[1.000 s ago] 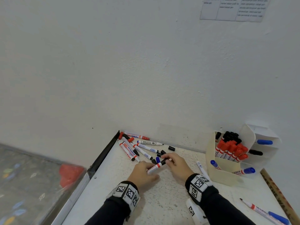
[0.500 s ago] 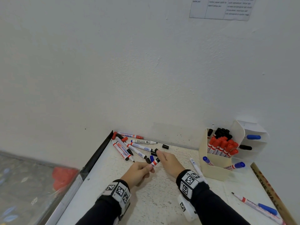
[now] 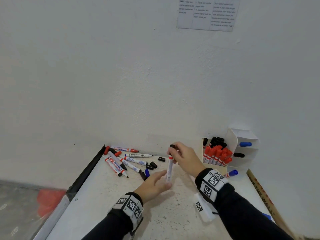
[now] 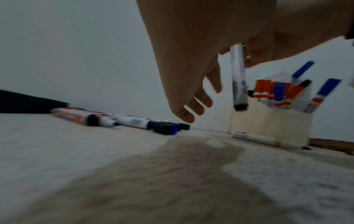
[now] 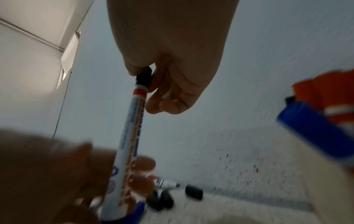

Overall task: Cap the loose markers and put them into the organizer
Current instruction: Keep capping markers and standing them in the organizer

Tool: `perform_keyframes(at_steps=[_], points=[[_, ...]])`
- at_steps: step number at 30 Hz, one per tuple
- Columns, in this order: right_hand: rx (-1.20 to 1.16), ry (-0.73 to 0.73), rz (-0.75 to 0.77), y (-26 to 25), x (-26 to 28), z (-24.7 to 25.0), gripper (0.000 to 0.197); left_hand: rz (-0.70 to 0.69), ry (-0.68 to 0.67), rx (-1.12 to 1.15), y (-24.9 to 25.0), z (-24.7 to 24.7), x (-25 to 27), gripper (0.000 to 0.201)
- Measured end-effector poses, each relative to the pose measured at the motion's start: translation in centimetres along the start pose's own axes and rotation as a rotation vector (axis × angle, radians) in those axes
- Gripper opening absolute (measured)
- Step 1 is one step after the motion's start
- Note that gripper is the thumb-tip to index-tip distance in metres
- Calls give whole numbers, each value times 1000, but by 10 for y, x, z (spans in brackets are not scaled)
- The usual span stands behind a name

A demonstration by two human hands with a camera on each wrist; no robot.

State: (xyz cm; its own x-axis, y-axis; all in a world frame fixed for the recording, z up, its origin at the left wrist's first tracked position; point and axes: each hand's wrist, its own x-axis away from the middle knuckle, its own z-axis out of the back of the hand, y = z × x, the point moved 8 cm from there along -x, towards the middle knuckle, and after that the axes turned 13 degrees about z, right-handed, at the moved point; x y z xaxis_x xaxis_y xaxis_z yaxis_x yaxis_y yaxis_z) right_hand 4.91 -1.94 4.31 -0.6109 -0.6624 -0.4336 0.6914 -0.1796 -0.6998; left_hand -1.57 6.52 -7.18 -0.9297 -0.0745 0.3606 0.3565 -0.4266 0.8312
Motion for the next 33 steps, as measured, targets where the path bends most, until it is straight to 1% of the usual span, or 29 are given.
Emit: perform_keyframes(at_steps=[2,4,6,8,13,15,18,20,22,24,26,28,30,33], points=[[-4,212,5,-3,-3,45,12,-21,-12,-182,16,-25,-7,67],[77,379,4,-1,-2,90,19,-45,-3,-387,25,-48,-18,63],[224,475,-14,4,2,128,23,-29,13,-537,28,-65,-30,61],[293,510,-32,12,4,151,24,-19,12,-628,31,-78,-38,59],[360,400,-143,44,3,159,23,-124,74,-815,44,-95,-49,58],[410,337,-214,58,2,158,24,-161,67,-918,47,-100,-53,59],[444,310,-260,66,-2,159,27,-201,57,-1029,48,-104,-59,59],[514,259,-263,66,-5,156,29,-236,108,-1032,51,-102,-63,55],[549,247,-295,70,-6,155,31,-283,187,-1043,55,-100,-65,50],[582,247,-319,71,-8,153,26,-277,224,-1098,55,-97,-67,45],[662,186,-345,69,-12,149,17,-261,246,-1131,55,-94,-69,39],[703,114,-385,66,-15,145,21,-258,259,-1108,57,-91,-69,32],[689,39,-439,65,-16,137,27,-244,247,-1081,55,-87,-67,30],[639,11,-508,70,-18,128,30,-189,271,-1029,53,-77,-65,32]])
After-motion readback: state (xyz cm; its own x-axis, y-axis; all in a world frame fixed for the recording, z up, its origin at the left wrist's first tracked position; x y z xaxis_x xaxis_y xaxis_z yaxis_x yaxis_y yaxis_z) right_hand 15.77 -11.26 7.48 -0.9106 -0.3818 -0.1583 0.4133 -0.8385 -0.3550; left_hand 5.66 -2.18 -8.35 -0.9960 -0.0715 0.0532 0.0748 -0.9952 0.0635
